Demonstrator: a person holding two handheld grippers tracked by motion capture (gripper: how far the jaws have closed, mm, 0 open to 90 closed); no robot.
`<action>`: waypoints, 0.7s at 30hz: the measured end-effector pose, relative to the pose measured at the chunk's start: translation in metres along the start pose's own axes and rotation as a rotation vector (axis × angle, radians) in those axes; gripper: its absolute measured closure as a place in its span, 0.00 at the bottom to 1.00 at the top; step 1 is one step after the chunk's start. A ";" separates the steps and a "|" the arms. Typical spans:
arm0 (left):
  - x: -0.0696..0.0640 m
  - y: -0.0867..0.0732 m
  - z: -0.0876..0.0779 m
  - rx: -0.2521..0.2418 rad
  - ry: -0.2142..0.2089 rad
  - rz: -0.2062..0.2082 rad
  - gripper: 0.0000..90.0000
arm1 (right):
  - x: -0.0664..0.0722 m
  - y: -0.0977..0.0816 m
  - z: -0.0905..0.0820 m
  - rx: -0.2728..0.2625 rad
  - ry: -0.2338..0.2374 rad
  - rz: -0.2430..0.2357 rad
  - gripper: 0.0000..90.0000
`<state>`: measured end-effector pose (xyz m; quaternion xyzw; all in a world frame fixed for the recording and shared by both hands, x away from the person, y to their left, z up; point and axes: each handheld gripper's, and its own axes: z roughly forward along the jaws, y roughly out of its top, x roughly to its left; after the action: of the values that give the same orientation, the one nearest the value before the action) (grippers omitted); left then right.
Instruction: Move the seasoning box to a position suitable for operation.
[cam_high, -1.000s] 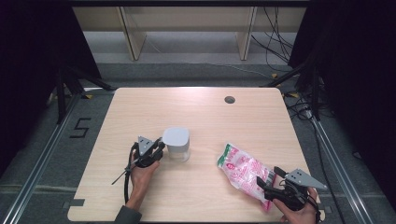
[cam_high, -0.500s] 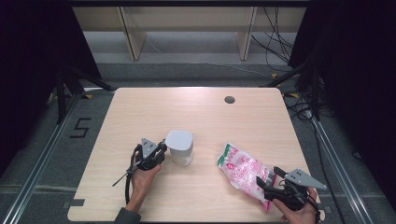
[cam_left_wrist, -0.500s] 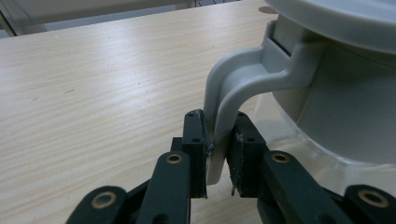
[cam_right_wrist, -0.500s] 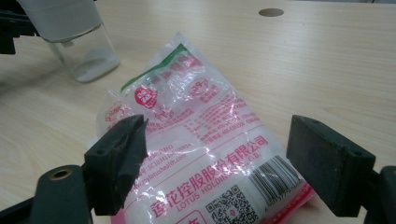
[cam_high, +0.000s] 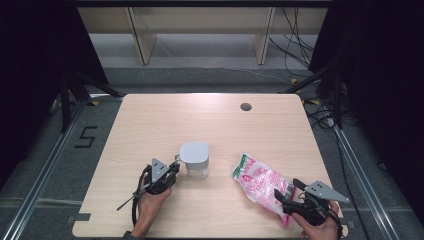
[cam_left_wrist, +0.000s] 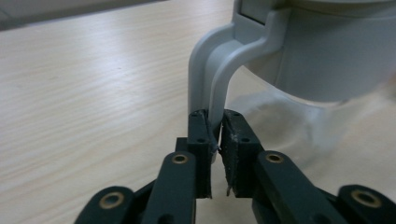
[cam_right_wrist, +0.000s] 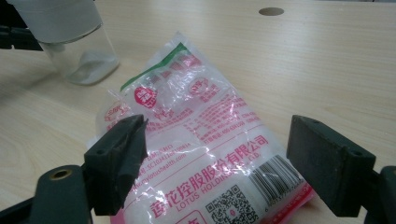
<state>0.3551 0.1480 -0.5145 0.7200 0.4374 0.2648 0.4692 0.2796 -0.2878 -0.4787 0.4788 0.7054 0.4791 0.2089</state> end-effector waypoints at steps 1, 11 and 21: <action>0.007 0.001 -0.004 0.001 -0.047 -0.024 0.82 | -0.001 0.000 -0.001 0.005 -0.005 -0.020 0.23; 0.017 0.014 0.002 -0.028 -0.130 0.054 0.63 | -0.001 0.001 0.000 0.004 0.001 -0.043 0.23; 0.022 0.017 -0.003 -0.046 -0.228 0.115 0.66 | -0.001 0.001 0.000 0.022 0.007 -0.046 0.23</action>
<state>0.3697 0.1656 -0.4987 0.7585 0.3327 0.2176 0.5163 0.2810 -0.2888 -0.4782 0.4628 0.7222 0.4682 0.2123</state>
